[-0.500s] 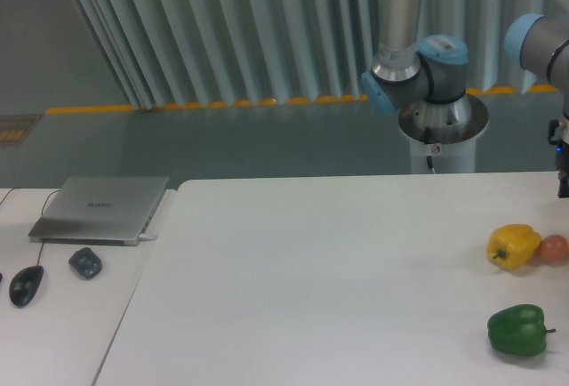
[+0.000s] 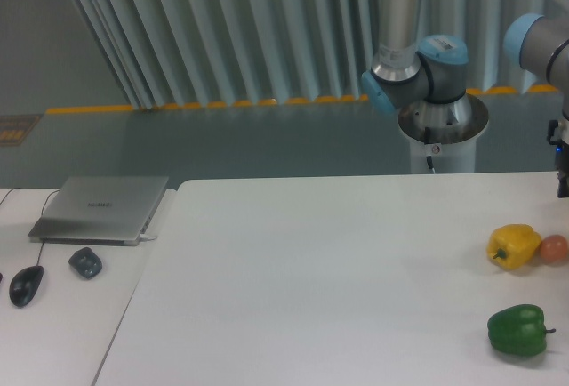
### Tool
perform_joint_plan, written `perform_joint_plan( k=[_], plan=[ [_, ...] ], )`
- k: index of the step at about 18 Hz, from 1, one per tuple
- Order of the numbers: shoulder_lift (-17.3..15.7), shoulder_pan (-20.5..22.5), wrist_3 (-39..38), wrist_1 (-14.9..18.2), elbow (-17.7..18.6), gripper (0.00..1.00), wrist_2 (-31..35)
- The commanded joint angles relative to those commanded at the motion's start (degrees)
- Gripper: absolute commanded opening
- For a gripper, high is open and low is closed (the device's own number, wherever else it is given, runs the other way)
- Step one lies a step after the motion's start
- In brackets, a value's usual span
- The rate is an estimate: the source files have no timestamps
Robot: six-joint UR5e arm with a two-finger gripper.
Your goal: Place the yellow pepper in a basket
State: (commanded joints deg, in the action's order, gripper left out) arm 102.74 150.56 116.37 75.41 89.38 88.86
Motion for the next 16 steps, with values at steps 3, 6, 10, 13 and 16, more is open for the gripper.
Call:
perform_joint_plan(
  k=[3,6,10,13,16],
  plan=[
    [0.17,0.09,-1.57,-0.62,1.23,1.0,-0.53],
    [0.09,0.26,-8.85,-0.62,2.02,1.0,-0.44],
    [0.0,-0.09,-21.15,-0.62,2.82,1.0,-0.88],
    [-0.61,0.0,-26.96,-0.7,5.7,1.0,-4.56],
    [-2.1,0.35,-30.75,-1.05,8.26,1.0,-6.33]
  ],
)
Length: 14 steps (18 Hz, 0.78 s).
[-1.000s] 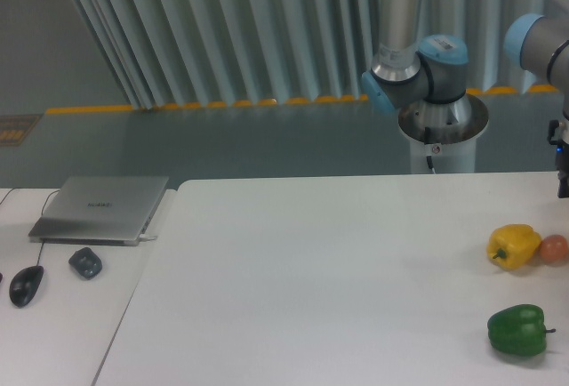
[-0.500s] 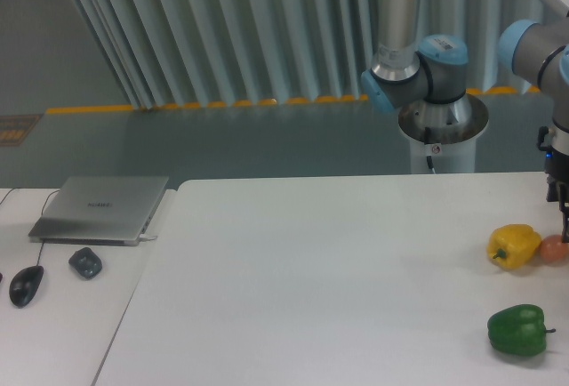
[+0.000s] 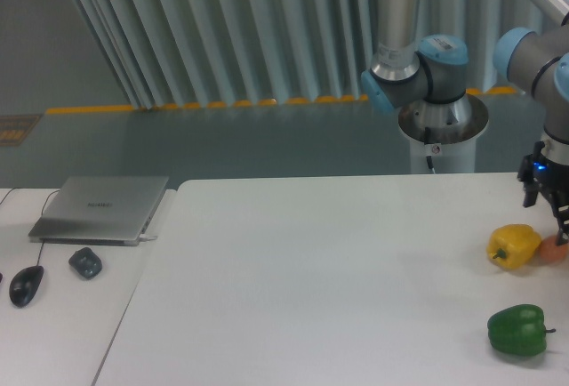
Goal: Place the yellow pepper in a basket
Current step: 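Lower the open gripper down over the yellow bell pepper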
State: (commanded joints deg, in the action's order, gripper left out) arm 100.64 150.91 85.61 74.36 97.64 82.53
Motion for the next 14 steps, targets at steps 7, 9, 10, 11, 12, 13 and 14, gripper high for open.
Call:
perform_joint_plan(
  k=[7,9,10,11,12,13,14],
  plan=[
    [-2.29,0.09,-4.75,-2.2,4.84,1.0,-0.09],
    [-2.55,0.09,-4.84,-2.29,5.19,1.0,-0.09],
    [-2.64,0.17,-4.84,-2.29,5.37,1.0,-0.09],
    [-2.73,0.18,-4.93,-2.55,5.63,1.0,-0.09],
    [-2.73,0.18,-5.02,-3.16,5.89,1.0,0.0],
    [-2.73,0.18,-5.1,-4.21,6.42,1.0,0.0],
    [-2.73,0.09,-5.63,-5.09,7.03,1.0,0.0]
  ],
)
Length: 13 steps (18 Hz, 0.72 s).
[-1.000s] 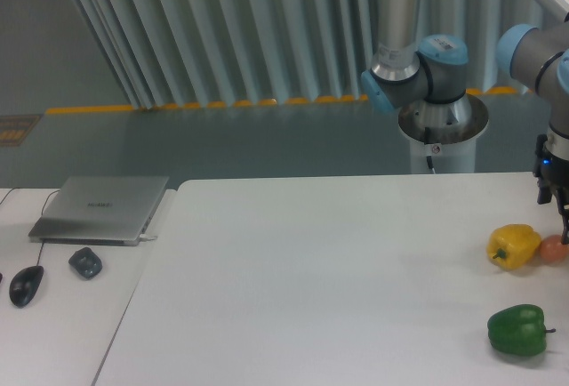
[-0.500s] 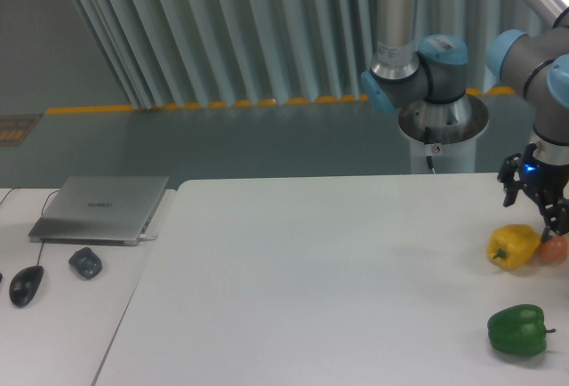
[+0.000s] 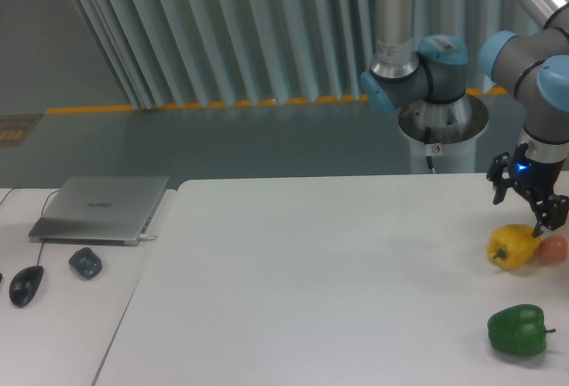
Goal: Place the yellow pepper in a basket
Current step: 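Lower the open gripper down over the yellow bell pepper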
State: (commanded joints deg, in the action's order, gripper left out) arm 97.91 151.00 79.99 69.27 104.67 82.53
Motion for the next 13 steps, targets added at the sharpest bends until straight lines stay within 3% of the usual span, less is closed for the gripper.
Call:
perform_joint_plan(
  k=[9,13],
  plan=[
    [0.53,-0.53,-1.68,-2.64,1.32,1.0,0.35],
    [0.79,-0.53,-1.76,-5.28,2.73,1.0,0.44]
  ],
)
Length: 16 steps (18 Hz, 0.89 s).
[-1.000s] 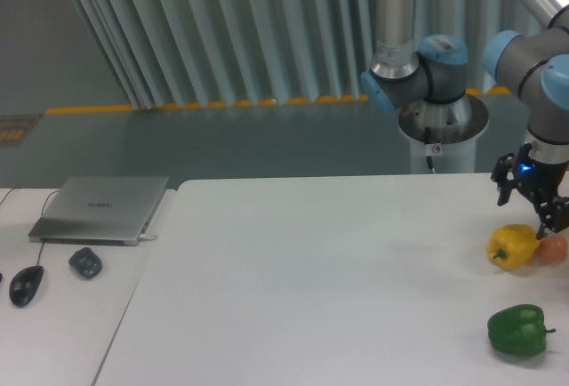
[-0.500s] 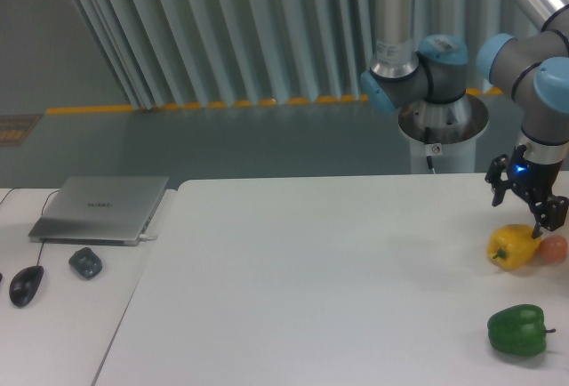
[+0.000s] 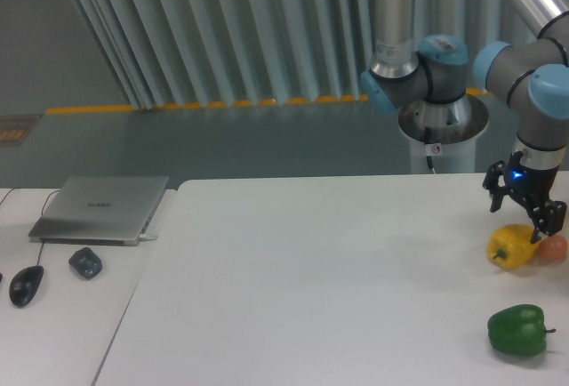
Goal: Place the yellow pepper in a basket
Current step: 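Lower the open gripper down over the yellow bell pepper, then close the gripper around the yellow bell pepper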
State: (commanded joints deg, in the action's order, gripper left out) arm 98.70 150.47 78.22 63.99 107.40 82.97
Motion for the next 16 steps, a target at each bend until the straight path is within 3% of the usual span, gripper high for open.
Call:
perform_joint_plan(
  k=[16],
  plan=[
    [2.9,-2.2,-2.9,-3.78,0.53,1.0,1.67]
  ],
)
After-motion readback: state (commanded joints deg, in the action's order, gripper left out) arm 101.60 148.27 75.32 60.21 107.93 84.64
